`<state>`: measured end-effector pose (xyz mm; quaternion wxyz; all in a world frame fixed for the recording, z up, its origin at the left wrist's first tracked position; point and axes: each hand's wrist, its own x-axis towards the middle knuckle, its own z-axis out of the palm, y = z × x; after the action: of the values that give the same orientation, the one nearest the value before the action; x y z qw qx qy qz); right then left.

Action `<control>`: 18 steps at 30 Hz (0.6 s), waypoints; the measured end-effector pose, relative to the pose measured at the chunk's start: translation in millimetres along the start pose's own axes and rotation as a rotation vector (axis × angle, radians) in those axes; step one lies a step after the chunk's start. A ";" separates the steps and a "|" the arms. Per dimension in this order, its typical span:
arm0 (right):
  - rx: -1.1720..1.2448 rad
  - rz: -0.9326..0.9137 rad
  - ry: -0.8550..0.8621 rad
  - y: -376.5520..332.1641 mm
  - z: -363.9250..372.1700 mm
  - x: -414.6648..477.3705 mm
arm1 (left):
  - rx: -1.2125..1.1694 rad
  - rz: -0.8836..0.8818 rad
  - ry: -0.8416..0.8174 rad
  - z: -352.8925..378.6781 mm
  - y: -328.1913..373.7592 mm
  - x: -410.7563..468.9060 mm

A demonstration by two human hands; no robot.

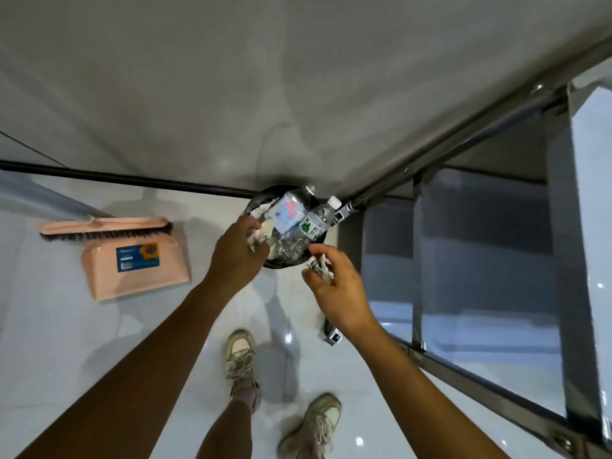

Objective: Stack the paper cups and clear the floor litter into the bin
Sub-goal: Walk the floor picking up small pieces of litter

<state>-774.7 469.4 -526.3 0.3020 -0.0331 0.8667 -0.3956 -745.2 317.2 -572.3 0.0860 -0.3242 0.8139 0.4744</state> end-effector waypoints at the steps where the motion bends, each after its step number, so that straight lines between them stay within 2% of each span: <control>1: -0.017 0.003 0.009 1.2 2.2 5.0 | 0.012 -0.003 -0.038 0.2 -5.3 3.6; 7: -0.059 0.020 0.004 -6.6 20.9 20.1 | 0.040 0.023 -0.064 -17.5 -23.8 1.6; 14: -0.007 0.034 0.016 -25.1 37.1 33.6 | 0.082 0.196 -0.023 -43.8 -12.8 3.4; 18: -0.055 -0.006 0.037 -24.9 34.2 21.7 | 0.132 0.263 -0.025 -50.7 -1.6 -3.4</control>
<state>-778.0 423.1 -536.8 0.2837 -0.0365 0.8826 -0.3730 -733.1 276.2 -544.9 0.0546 -0.2026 0.8775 0.4312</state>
